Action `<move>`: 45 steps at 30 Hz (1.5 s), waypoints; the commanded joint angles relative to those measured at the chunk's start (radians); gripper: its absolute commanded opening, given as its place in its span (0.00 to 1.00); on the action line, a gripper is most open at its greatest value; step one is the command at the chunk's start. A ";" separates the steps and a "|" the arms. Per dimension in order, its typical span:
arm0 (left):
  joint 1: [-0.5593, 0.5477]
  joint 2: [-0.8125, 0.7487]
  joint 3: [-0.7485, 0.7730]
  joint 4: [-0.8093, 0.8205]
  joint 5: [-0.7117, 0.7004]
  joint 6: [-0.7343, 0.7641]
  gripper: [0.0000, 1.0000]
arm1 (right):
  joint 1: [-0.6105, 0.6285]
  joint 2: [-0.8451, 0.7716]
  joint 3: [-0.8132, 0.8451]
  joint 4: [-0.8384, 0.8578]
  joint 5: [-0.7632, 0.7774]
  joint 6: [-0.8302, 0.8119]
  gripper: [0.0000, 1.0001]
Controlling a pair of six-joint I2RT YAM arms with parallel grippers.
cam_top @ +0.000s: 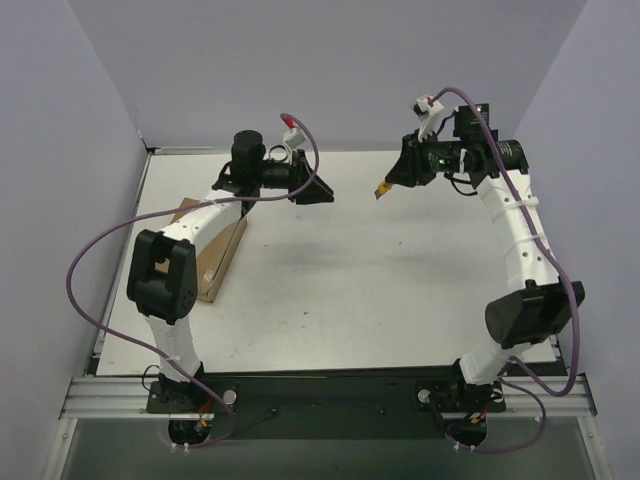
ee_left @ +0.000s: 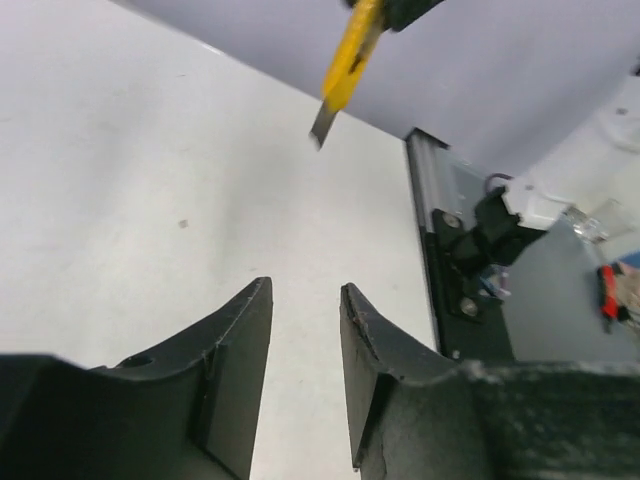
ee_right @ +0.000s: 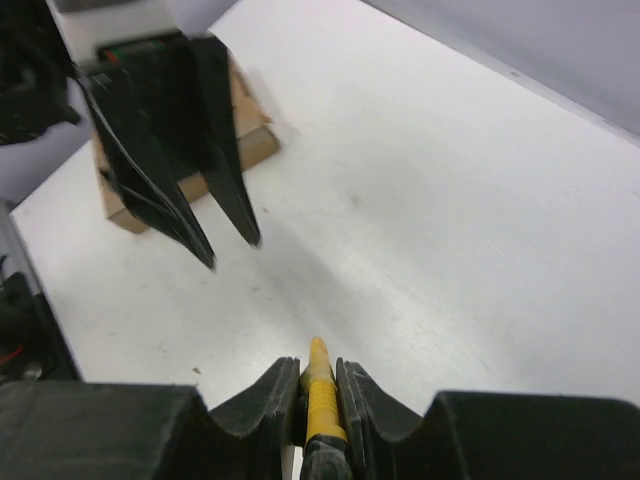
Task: Unpack the express box
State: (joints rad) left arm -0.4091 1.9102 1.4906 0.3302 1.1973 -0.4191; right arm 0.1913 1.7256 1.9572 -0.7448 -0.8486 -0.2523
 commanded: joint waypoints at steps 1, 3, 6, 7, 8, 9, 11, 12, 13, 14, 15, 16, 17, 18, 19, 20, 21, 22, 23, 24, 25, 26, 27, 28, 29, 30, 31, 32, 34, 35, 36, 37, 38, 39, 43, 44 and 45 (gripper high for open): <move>0.085 -0.135 0.042 -0.348 -0.126 0.265 0.44 | -0.004 -0.201 -0.274 0.388 0.164 0.155 0.00; 0.110 -0.187 0.054 -0.481 -0.221 0.399 0.45 | 0.029 -0.236 -0.313 0.444 0.309 0.166 0.00; 0.131 -0.267 0.033 -0.701 -0.529 0.618 0.46 | 0.066 -0.247 -0.337 0.458 0.430 0.160 0.00; 0.153 -0.304 0.017 -0.761 -0.610 0.659 0.43 | 0.077 -0.239 -0.331 0.449 0.459 0.157 0.00; 0.171 -0.319 0.001 -0.781 -0.753 0.728 0.41 | 0.080 -0.232 -0.330 0.435 0.498 0.166 0.00; 0.191 -0.333 -0.038 -0.795 -0.818 0.744 0.38 | 0.079 -0.228 -0.334 0.438 0.502 0.177 0.00; 0.300 -0.362 -0.052 -0.832 -0.918 0.737 0.23 | 0.066 -0.221 -0.333 0.447 0.475 0.262 0.00; 0.352 -0.364 -0.052 -0.852 -0.930 0.729 0.13 | 0.033 -0.216 -0.334 0.462 0.377 0.341 0.00; 0.439 -0.356 -0.035 -0.902 -0.938 0.721 0.00 | 0.021 -0.210 -0.331 0.481 0.329 0.397 0.00; 0.481 -0.350 -0.027 -0.928 -0.947 0.715 0.00 | 0.007 -0.186 -0.322 0.498 0.300 0.510 0.00; 0.513 -0.343 -0.020 -0.951 -0.962 0.715 0.00 | -0.009 -0.167 -0.299 0.502 0.189 0.553 0.00; 0.535 -0.330 -0.015 -0.986 -0.979 0.715 0.00 | -0.032 -0.150 -0.281 0.510 0.142 0.582 0.00; 0.565 -0.329 -0.023 -0.994 -1.011 0.726 0.00 | -0.035 -0.123 -0.264 0.498 0.128 0.606 0.00; 0.576 -0.327 -0.041 -0.991 -1.059 0.727 0.00 | -0.032 -0.113 -0.233 0.472 0.135 0.584 0.00; 0.588 -0.326 -0.056 -0.970 -1.093 0.727 0.00 | -0.030 -0.107 -0.219 0.444 0.106 0.553 0.00; 0.611 -0.321 -0.084 -0.962 -1.119 0.720 0.00 | -0.029 -0.098 -0.204 0.427 0.103 0.524 0.00; 0.624 -0.313 -0.095 -0.959 -1.140 0.720 0.00 | -0.027 -0.095 -0.187 0.415 0.108 0.492 0.00; 0.636 -0.294 -0.102 -0.961 -1.180 0.720 0.00 | -0.029 -0.092 -0.164 0.409 0.120 0.492 0.00; 0.648 -0.283 -0.110 -0.964 -1.189 0.709 0.00 | -0.035 -0.078 -0.149 0.407 0.115 0.493 0.00; 0.683 -0.272 -0.113 -0.967 -1.212 0.704 0.00 | -0.036 -0.069 -0.138 0.403 0.109 0.493 0.00; 0.702 -0.252 -0.116 -0.970 -1.225 0.701 0.00 | -0.036 -0.060 -0.114 0.380 0.102 0.475 0.00; 0.725 -0.244 -0.122 -0.965 -1.228 0.694 0.00 | -0.036 -0.049 -0.112 0.374 0.086 0.475 0.00; 0.759 -0.235 -0.122 -0.958 -1.231 0.694 0.00 | -0.036 -0.043 -0.110 0.372 0.070 0.476 0.00; 0.776 -0.223 -0.125 -0.951 -1.233 0.695 0.00 | -0.036 -0.038 -0.110 0.358 0.057 0.478 0.00; 0.785 -0.217 -0.127 -0.944 -1.222 0.713 0.00 | -0.033 -0.037 -0.119 0.358 0.039 0.476 0.00; 0.790 -0.209 -0.141 -0.919 -1.219 0.726 0.00 | -0.030 -0.038 -0.133 0.363 0.036 0.475 0.00; 0.790 -0.191 -0.147 -0.907 -1.211 0.758 0.00 | -0.026 -0.041 -0.144 0.367 0.042 0.470 0.00; 0.787 -0.178 -0.150 -0.902 -1.202 0.764 0.00 | -0.020 -0.047 -0.153 0.364 0.069 0.455 0.00; 0.774 -0.128 -0.132 -0.905 -1.197 0.778 0.00 | 0.006 -0.040 -0.141 0.307 0.127 0.427 0.00; 0.770 -0.111 -0.122 -0.911 -1.197 0.784 0.00 | 0.017 -0.037 -0.135 0.292 0.156 0.391 0.00; 0.764 -0.094 -0.116 -0.921 -1.197 0.790 0.00 | 0.034 -0.040 -0.139 0.288 0.202 0.374 0.00; 0.760 -0.067 -0.112 -0.924 -1.197 0.804 0.00 | 0.043 -0.047 -0.145 0.280 0.224 0.354 0.00; 0.759 -0.056 -0.113 -0.928 -1.197 0.810 0.00 | 0.051 -0.050 -0.149 0.277 0.253 0.311 0.00; 0.759 -0.050 -0.118 -0.931 -1.174 0.815 0.00 | 0.059 -0.055 -0.158 0.272 0.304 0.292 0.00; 0.760 -0.072 -0.164 -0.970 -1.112 0.836 0.00 | 0.062 -0.080 -0.185 0.274 0.349 0.277 0.00; 0.760 -0.086 -0.194 -0.979 -1.084 0.835 0.00 | 0.059 -0.084 -0.193 0.272 0.339 0.274 0.00; 0.757 -0.103 -0.211 -0.993 -1.050 0.839 0.00 | 0.060 -0.087 -0.208 0.272 0.338 0.271 0.00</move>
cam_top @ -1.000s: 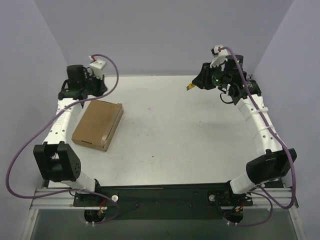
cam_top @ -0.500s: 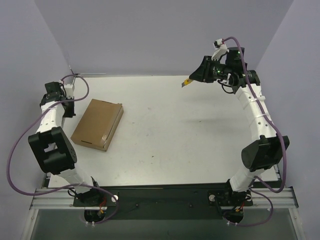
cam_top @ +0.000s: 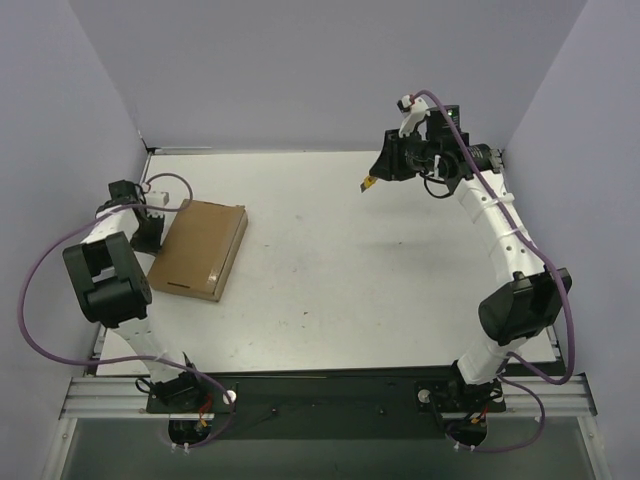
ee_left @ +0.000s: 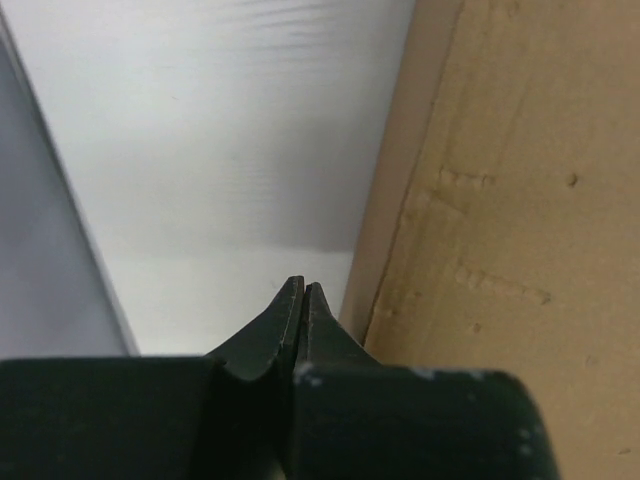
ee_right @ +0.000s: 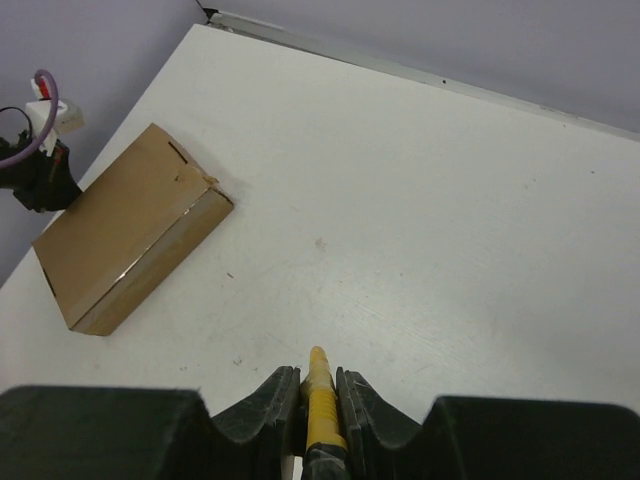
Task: Unpack the express box
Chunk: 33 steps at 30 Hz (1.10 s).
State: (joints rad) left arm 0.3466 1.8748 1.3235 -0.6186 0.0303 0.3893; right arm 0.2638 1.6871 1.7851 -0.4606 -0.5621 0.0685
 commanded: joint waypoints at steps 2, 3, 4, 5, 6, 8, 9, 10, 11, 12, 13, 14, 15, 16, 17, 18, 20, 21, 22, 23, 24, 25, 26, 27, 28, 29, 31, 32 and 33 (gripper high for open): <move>-0.014 -0.129 -0.117 -0.043 0.184 0.031 0.00 | -0.011 -0.053 -0.052 -0.010 0.036 -0.049 0.00; -0.020 -0.153 -0.147 -0.043 0.206 0.031 0.00 | -0.011 -0.053 -0.058 -0.010 0.030 -0.045 0.00; -0.029 -0.196 -0.173 -0.043 0.253 0.031 0.00 | -0.011 -0.050 -0.072 -0.010 0.012 -0.041 0.00; -0.038 -0.219 -0.199 -0.044 0.273 0.029 0.00 | -0.011 -0.049 -0.076 -0.010 0.002 -0.038 0.00; -0.063 -0.265 -0.258 -0.043 0.289 0.025 0.00 | -0.008 -0.047 -0.081 -0.010 -0.002 -0.033 0.00; -0.089 -0.308 -0.332 -0.035 0.306 0.014 0.00 | 0.003 -0.046 -0.098 -0.010 -0.007 -0.033 0.00; -0.109 -0.345 -0.351 -0.032 0.307 -0.003 0.00 | 0.005 -0.044 -0.102 -0.010 -0.007 -0.036 0.00; -0.109 -0.359 -0.366 -0.026 0.286 -0.019 0.00 | 0.006 -0.044 -0.111 -0.010 -0.007 -0.038 0.00; -0.106 -0.371 -0.372 -0.026 0.266 -0.036 0.00 | 0.011 -0.044 -0.115 -0.009 -0.009 -0.039 0.00; -0.091 -0.388 -0.359 -0.038 0.258 -0.053 0.00 | 0.011 -0.044 -0.115 -0.010 -0.009 -0.038 0.00; -0.078 -0.394 -0.342 -0.050 0.250 -0.058 0.00 | 0.009 -0.041 -0.113 -0.009 -0.010 -0.033 0.00; -0.069 -0.402 -0.317 -0.085 0.266 -0.058 0.00 | 0.011 -0.040 -0.109 -0.009 -0.010 -0.033 0.00; -0.064 -0.417 -0.249 -0.102 0.276 -0.044 0.00 | 0.011 -0.040 -0.105 -0.009 -0.010 -0.033 0.00; -0.063 -0.422 -0.215 -0.113 0.301 -0.032 0.00 | 0.011 -0.040 -0.104 -0.010 -0.010 -0.033 0.00; -0.063 -0.427 -0.170 -0.133 0.372 -0.015 0.03 | 0.011 -0.040 -0.101 -0.009 -0.009 -0.032 0.00; -0.063 -0.419 -0.134 -0.142 0.428 0.023 0.14 | 0.011 -0.041 -0.102 -0.010 -0.009 -0.032 0.00; -0.067 -0.404 -0.040 -0.110 0.500 0.034 0.46 | 0.011 -0.043 -0.108 -0.007 -0.009 -0.030 0.00; -0.070 -0.378 -0.018 -0.084 0.541 0.026 0.56 | 0.011 -0.047 -0.112 -0.007 -0.009 -0.033 0.00; -0.075 -0.355 0.035 -0.064 0.565 0.029 0.67 | 0.011 -0.047 -0.115 -0.006 -0.010 -0.032 0.00; -0.086 -0.329 0.066 -0.049 0.597 0.040 0.76 | 0.011 -0.047 -0.116 -0.006 -0.013 -0.032 0.00; -0.090 -0.260 0.106 -0.050 0.650 0.066 0.76 | 0.009 -0.049 -0.121 -0.006 -0.034 -0.038 0.00; -0.095 -0.223 0.141 -0.050 0.675 0.069 0.76 | 0.009 -0.049 -0.121 -0.006 -0.062 -0.048 0.00; -0.103 -0.185 0.195 -0.037 0.697 0.069 0.77 | 0.009 -0.050 -0.122 -0.006 -0.080 -0.058 0.00; -0.106 -0.114 0.215 -0.026 0.706 0.054 0.77 | 0.011 -0.052 -0.128 -0.007 -0.090 -0.059 0.00; -0.109 -0.077 0.233 -0.017 0.692 0.037 0.77 | 0.012 -0.052 -0.128 -0.006 -0.094 -0.059 0.00; -0.109 -0.044 0.276 0.005 0.675 0.011 0.77 | 0.014 -0.052 -0.128 -0.006 -0.093 -0.059 0.00; -0.097 0.036 0.308 0.007 0.646 -0.062 0.77 | 0.015 -0.058 -0.133 -0.006 -0.081 -0.059 0.00; -0.089 0.049 0.312 0.032 0.631 -0.090 0.77 | 0.017 -0.063 -0.135 -0.007 -0.075 -0.059 0.00; -0.081 0.052 0.287 0.052 0.611 -0.133 0.77 | 0.017 -0.070 -0.139 -0.004 -0.068 -0.061 0.00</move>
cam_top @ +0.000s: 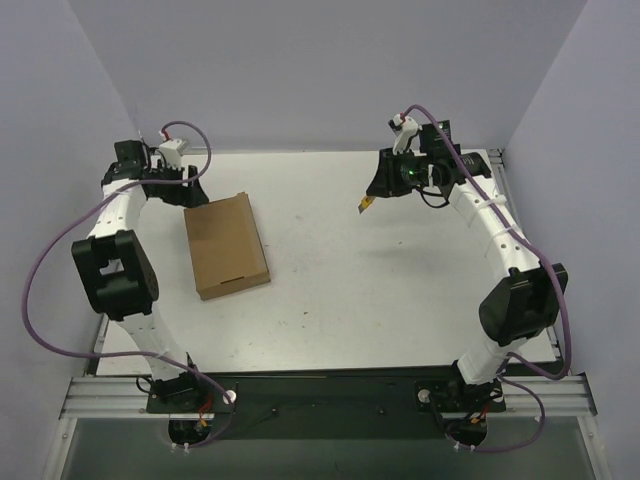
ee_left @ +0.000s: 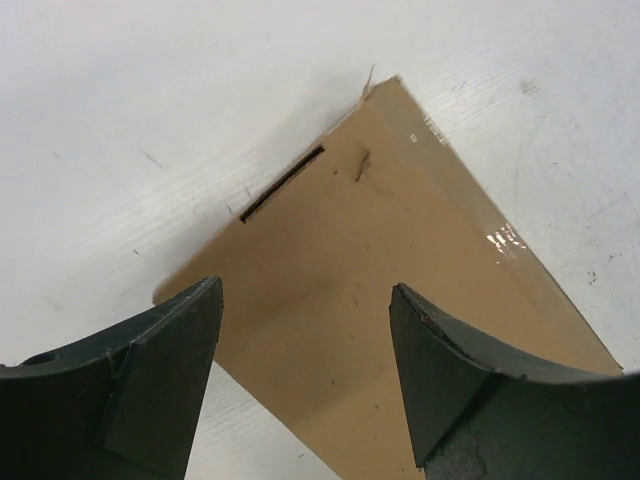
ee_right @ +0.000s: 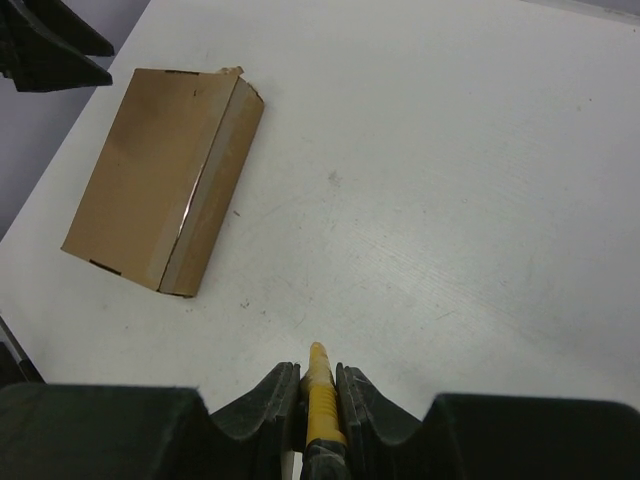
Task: Unpack the express box
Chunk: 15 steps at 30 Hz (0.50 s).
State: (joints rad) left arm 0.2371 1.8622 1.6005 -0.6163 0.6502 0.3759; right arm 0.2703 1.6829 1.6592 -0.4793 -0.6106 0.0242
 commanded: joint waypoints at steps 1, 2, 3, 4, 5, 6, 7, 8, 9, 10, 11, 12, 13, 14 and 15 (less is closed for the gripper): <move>0.031 0.060 -0.005 0.067 -0.029 -0.133 0.78 | 0.010 -0.072 -0.024 0.015 -0.014 -0.044 0.00; 0.033 0.054 -0.020 0.087 -0.040 -0.138 0.78 | 0.010 -0.075 -0.030 0.015 -0.003 -0.046 0.00; 0.034 0.037 -0.061 0.098 -0.038 -0.137 0.79 | 0.010 -0.086 -0.039 0.019 0.002 -0.049 0.00; 0.034 0.026 -0.083 0.110 -0.038 -0.138 0.85 | 0.010 -0.088 -0.047 0.021 0.005 -0.050 0.00; 0.034 0.019 -0.108 0.139 -0.050 -0.144 0.85 | 0.010 -0.092 -0.062 0.022 0.011 -0.050 0.00; 0.034 0.012 -0.122 0.136 -0.064 -0.166 0.85 | 0.010 -0.098 -0.068 0.022 0.011 -0.052 0.00; 0.037 0.009 -0.123 0.103 -0.067 -0.178 0.85 | 0.010 -0.101 -0.078 0.022 0.009 -0.053 0.00; 0.042 -0.012 -0.129 0.089 -0.075 -0.199 0.85 | 0.010 -0.106 -0.081 0.022 0.009 -0.055 0.00; 0.045 -0.032 -0.172 0.086 -0.086 -0.209 0.86 | 0.010 -0.106 -0.084 0.022 0.012 -0.056 0.00; 0.056 -0.056 -0.200 0.096 -0.101 -0.218 0.86 | 0.010 -0.109 -0.087 0.021 0.017 -0.058 0.00; 0.060 -0.108 -0.230 0.102 -0.130 -0.239 0.86 | 0.010 -0.107 -0.091 0.024 0.023 -0.061 0.00; 0.064 -0.133 -0.267 0.108 -0.148 -0.250 0.86 | 0.009 -0.106 -0.091 0.024 0.023 -0.061 0.00; 0.065 -0.159 -0.325 0.119 -0.173 -0.261 0.88 | 0.009 -0.104 -0.091 0.024 0.022 -0.061 0.00; 0.067 -0.200 -0.361 0.125 -0.187 -0.275 0.92 | 0.009 -0.094 -0.088 0.024 0.018 -0.060 0.00; 0.067 -0.215 -0.388 0.136 -0.202 -0.276 0.92 | 0.010 -0.091 -0.087 0.025 0.012 -0.058 0.00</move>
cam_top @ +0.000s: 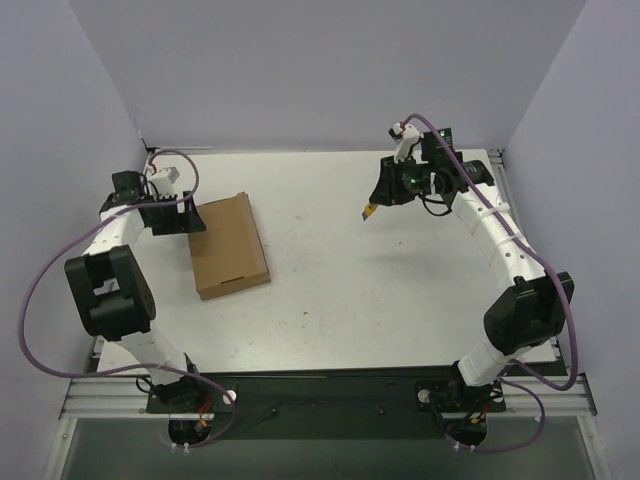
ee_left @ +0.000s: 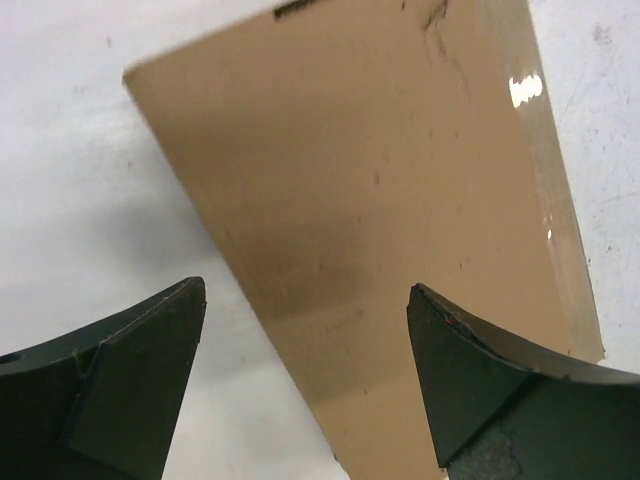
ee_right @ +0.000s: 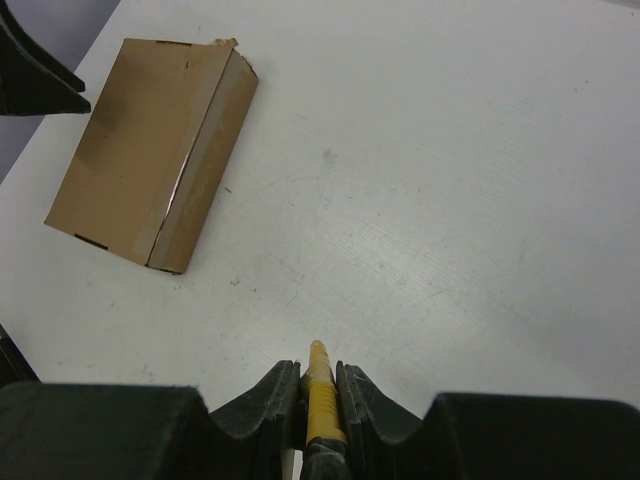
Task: Unpack the express box
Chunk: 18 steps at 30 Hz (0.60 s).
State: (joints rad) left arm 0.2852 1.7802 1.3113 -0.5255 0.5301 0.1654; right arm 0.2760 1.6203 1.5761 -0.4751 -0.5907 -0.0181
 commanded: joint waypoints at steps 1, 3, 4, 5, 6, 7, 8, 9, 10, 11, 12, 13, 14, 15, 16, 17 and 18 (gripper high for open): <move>0.016 -0.143 -0.150 0.068 -0.084 -0.076 0.92 | 0.005 -0.022 -0.001 0.023 -0.011 -0.013 0.00; 0.005 -0.134 -0.173 0.074 -0.065 -0.092 0.93 | 0.005 -0.005 0.012 0.026 -0.020 -0.006 0.00; -0.001 -0.125 -0.181 0.070 -0.052 -0.096 0.93 | 0.005 0.003 0.016 0.027 -0.021 -0.006 0.00; -0.024 -0.107 -0.188 0.068 -0.041 -0.101 0.93 | 0.003 0.016 0.022 0.026 -0.023 -0.005 0.00; -0.037 -0.102 -0.193 0.068 -0.032 -0.101 0.92 | 0.005 0.023 0.031 0.027 -0.023 -0.003 0.00; -0.053 -0.097 -0.198 0.071 0.002 -0.099 0.92 | 0.005 0.026 0.036 0.027 -0.021 -0.002 0.00; -0.082 -0.093 -0.204 0.068 0.022 -0.087 0.91 | 0.005 0.033 0.036 0.026 -0.020 0.000 0.00; -0.104 -0.091 -0.207 0.052 0.042 -0.078 0.90 | 0.005 0.035 0.039 0.027 -0.020 0.000 0.00; -0.124 -0.096 -0.210 0.038 0.071 -0.063 0.88 | 0.005 0.036 0.039 0.029 -0.021 0.000 0.00; -0.183 -0.103 -0.227 0.027 0.073 -0.009 0.87 | 0.005 0.036 0.038 0.029 -0.020 0.000 0.00; -0.213 -0.114 -0.247 0.024 0.065 0.012 0.87 | 0.003 0.036 0.032 0.029 -0.020 -0.003 0.00; -0.242 -0.131 -0.270 0.025 0.062 0.034 0.87 | 0.005 0.035 0.027 0.032 -0.015 -0.003 0.00; -0.268 -0.139 -0.302 0.024 0.064 0.036 0.86 | 0.005 0.029 0.022 0.030 -0.015 -0.006 0.00; -0.315 -0.145 -0.316 0.010 0.068 0.036 0.85 | 0.005 0.026 0.019 0.032 -0.015 -0.006 0.00; -0.328 -0.157 -0.325 0.001 0.071 0.034 0.85 | 0.005 0.023 0.010 0.030 -0.015 -0.011 0.00; -0.328 -0.165 -0.328 -0.014 0.071 0.039 0.85 | 0.003 0.017 0.009 0.032 -0.011 -0.014 0.00; -0.313 -0.174 -0.313 -0.062 0.070 0.048 0.85 | 0.003 0.012 0.004 0.032 -0.008 -0.019 0.00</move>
State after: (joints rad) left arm -0.0025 1.6527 1.0203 -0.4843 0.5468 0.1463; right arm 0.2760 1.6569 1.5780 -0.4683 -0.5911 -0.0204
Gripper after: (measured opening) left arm 0.858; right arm 0.187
